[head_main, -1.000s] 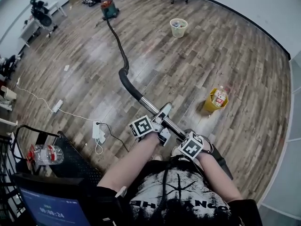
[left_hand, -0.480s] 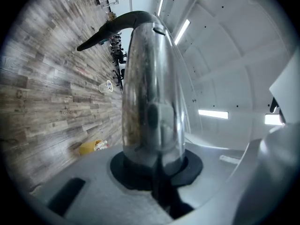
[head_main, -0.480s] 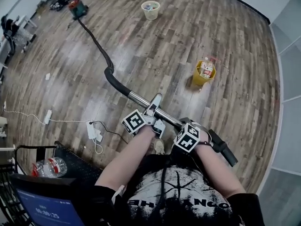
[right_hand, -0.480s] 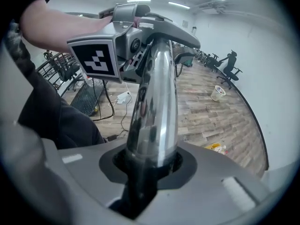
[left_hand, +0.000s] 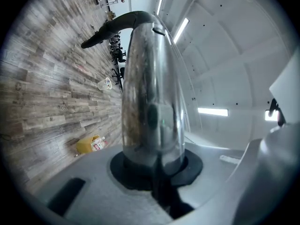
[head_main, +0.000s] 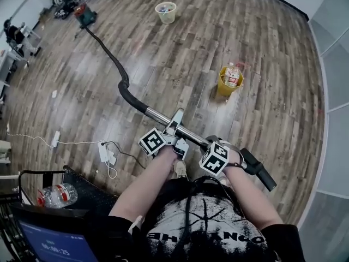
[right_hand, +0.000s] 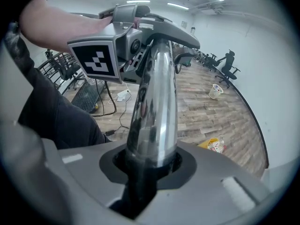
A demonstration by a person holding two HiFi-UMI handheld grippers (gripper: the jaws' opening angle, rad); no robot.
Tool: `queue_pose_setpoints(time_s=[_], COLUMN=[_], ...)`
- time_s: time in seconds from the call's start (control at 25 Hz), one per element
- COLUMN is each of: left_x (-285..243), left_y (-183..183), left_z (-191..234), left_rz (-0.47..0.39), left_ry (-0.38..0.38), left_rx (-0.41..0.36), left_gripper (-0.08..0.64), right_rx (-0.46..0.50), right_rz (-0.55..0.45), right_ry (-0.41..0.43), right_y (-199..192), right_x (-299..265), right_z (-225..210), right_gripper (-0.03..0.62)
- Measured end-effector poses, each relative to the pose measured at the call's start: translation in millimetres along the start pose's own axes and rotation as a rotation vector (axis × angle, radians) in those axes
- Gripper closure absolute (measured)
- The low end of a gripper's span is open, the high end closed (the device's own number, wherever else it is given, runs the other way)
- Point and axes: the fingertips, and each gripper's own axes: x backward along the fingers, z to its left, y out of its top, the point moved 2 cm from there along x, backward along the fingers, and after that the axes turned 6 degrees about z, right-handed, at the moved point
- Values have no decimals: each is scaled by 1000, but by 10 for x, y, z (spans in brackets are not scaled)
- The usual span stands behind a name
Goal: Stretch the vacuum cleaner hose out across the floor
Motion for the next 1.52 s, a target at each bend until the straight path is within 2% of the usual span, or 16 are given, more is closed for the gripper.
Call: queue_pose_setpoints(time_s=[0.16,0.32,0.56,0.76,0.92,1.16,1.32,1.52], left_x=[-95,-258,-242,-274,-284,-104,-450,-594], left_y=[-260,-464,-584,-631,-659,-905,-1033,-1137], left_z=[78,192,330,711,1157,2056,2894,3837], left_rz=[-15,-22,-20,-12,-7,-3,23,38], left_ry=[34,36,44,58,86,53,68,16], left_rx=[-13,-29,-2,29,38,46,26,-58], left_gripper=[511,509,506,502,500,499,491,488], right_rx=[13,12,-2,2,9,39,68,93], right_rz=[-2,-5,20,39,51,58,48,15], right_ry=[-2,13,44,56,66,45,30,-27], right_y=[-300,-568,-700,-816,-929,-1284,-1618,-1923], right_x=[34,-30,-90,-402,-762,-1645,-2352,-3287], right_z=[-67,-157,-83,-141,-208,-90,-554,-827], right_gripper=[499,499,499,499,499,497,499,499])
